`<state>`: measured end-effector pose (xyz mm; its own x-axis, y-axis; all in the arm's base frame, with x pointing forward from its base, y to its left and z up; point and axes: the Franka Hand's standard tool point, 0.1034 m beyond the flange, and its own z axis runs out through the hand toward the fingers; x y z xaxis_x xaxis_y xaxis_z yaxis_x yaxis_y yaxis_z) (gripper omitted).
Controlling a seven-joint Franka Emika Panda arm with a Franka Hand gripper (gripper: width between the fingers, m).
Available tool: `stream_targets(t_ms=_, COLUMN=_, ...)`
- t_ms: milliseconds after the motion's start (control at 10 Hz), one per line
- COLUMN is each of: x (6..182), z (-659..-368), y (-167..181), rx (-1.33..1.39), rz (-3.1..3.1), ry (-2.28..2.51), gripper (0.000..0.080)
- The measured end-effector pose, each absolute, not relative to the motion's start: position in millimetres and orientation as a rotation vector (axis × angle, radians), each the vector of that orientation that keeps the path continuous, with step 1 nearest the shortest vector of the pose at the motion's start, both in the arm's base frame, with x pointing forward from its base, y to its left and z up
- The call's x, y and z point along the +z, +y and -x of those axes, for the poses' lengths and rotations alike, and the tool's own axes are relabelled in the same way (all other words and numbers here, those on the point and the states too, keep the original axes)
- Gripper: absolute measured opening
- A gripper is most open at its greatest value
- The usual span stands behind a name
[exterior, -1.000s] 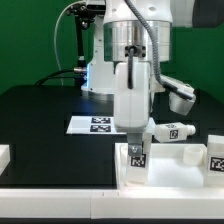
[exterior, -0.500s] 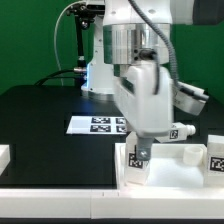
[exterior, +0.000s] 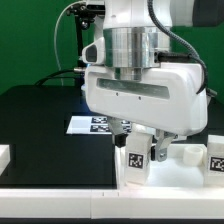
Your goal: Assemble square table
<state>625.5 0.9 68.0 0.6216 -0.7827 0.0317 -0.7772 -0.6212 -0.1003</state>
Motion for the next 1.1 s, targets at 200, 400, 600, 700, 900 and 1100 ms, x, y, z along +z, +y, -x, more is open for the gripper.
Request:
stream_targets(t_ms=200, x=69.8, z=-627.4, y=1.3, rx=-0.130, rz=2.904, ry=1.022, gripper=0.0649)
stream_targets(t_ms=400, x=68.7, z=-626.7, y=0.9, rx=-0.126, rz=2.874, ry=1.099, gripper=0.0501)
stream_targets(t_ms=600, x=68.5, z=-626.6, y=1.2, rx=-0.122, rz=2.834, ry=1.189, gripper=0.0326)
stream_targets(t_ms=700, x=68.4, z=-626.6, y=1.7, rx=-0.116, rz=2.768, ry=1.324, gripper=0.0284)
stream_targets(t_ms=900, x=67.6, z=-627.4, y=4.8, rx=-0.101, rz=2.583, ry=1.644, gripper=0.0284)
stream_targets(t_ms=1100, x=67.4, z=-631.8, y=4.4, rx=-0.060, rz=2.318, ry=1.987, gripper=0.0284)
